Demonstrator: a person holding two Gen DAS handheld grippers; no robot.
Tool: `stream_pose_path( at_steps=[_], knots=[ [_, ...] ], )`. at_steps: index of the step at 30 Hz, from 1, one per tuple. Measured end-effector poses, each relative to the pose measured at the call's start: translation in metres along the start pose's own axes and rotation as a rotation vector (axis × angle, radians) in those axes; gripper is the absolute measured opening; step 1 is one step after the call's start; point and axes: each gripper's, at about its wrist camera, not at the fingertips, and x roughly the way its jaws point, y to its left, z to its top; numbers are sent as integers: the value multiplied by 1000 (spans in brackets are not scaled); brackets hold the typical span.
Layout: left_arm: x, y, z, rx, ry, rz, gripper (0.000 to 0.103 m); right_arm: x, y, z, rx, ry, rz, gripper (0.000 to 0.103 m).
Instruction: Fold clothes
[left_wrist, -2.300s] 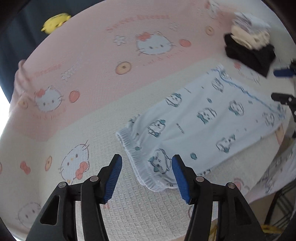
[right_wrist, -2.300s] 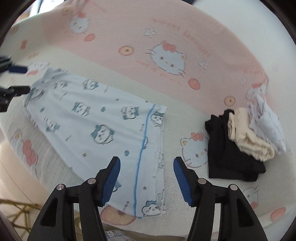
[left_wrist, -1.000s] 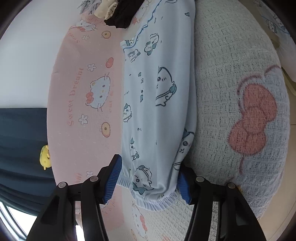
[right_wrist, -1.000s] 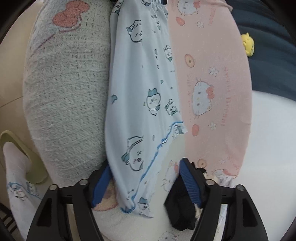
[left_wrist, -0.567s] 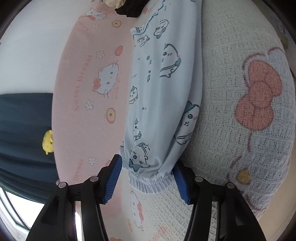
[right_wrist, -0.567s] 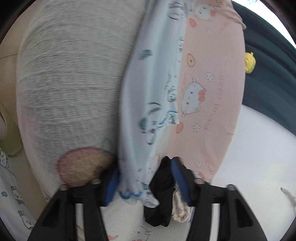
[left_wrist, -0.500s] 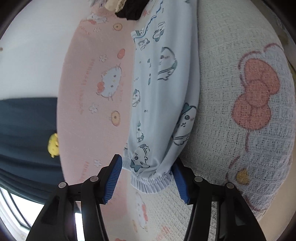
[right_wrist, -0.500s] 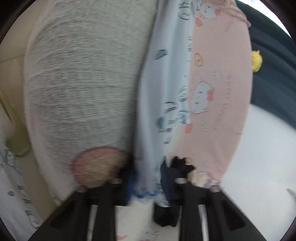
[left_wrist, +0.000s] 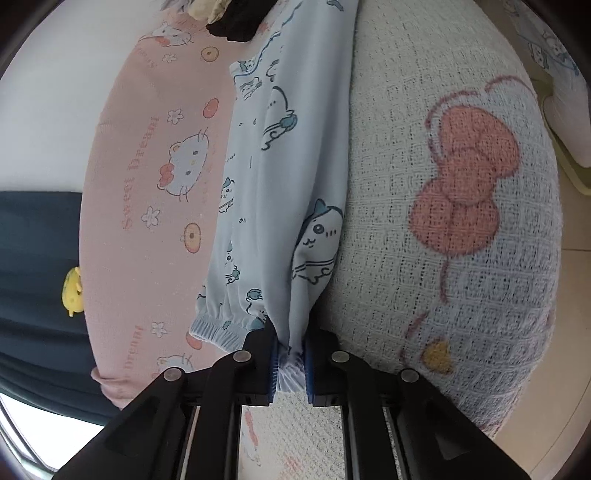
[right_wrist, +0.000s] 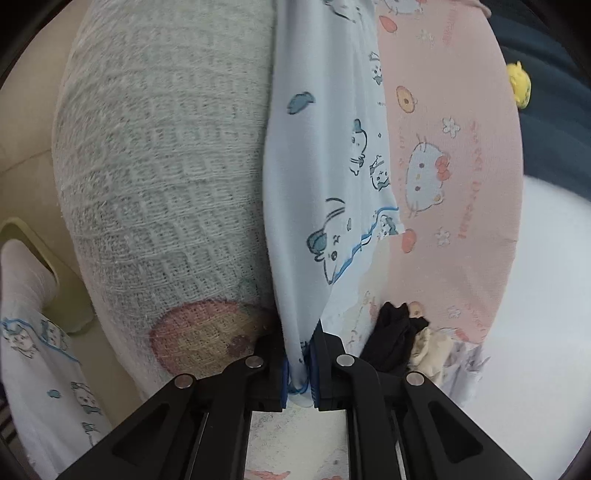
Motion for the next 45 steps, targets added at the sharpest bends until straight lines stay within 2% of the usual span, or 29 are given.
stream_pose_path(
  at_steps=[4, 9, 13, 15, 19, 22, 27, 34, 40, 45],
  knots=[
    [1, 12, -1, -77, -1, -68, 7, 3, -30, -5, 168, -5, 193, 11],
    [4, 36, -2, -235, 19, -194, 7, 20, -68, -14, 374, 7, 427, 11],
    [13, 56, -4, -381, 66, -326, 7, 37, -91, -16, 492, 75, 591, 12],
    [18, 64, -4, -433, 90, -395, 7, 42, -96, -13, 512, 115, 642, 12],
    [26, 76, -4, -498, 132, -500, 7, 50, -103, -6, 521, 194, 698, 12],
    [29, 81, -4, -545, 152, -540, 7, 56, -107, -4, 552, 249, 729, 12],
    [36, 89, -7, -684, 205, -591, 8, 65, -113, -4, 593, 308, 780, 12],
    [38, 95, -8, -802, 250, -631, 8, 85, -133, -28, 823, 359, 956, 12],
    [41, 108, -16, -945, 285, -719, 8, 84, -143, -27, 830, 359, 942, 12],
    [39, 122, -28, -1099, 261, -809, 8, 82, -161, -31, 886, 325, 938, 12]
  ],
)
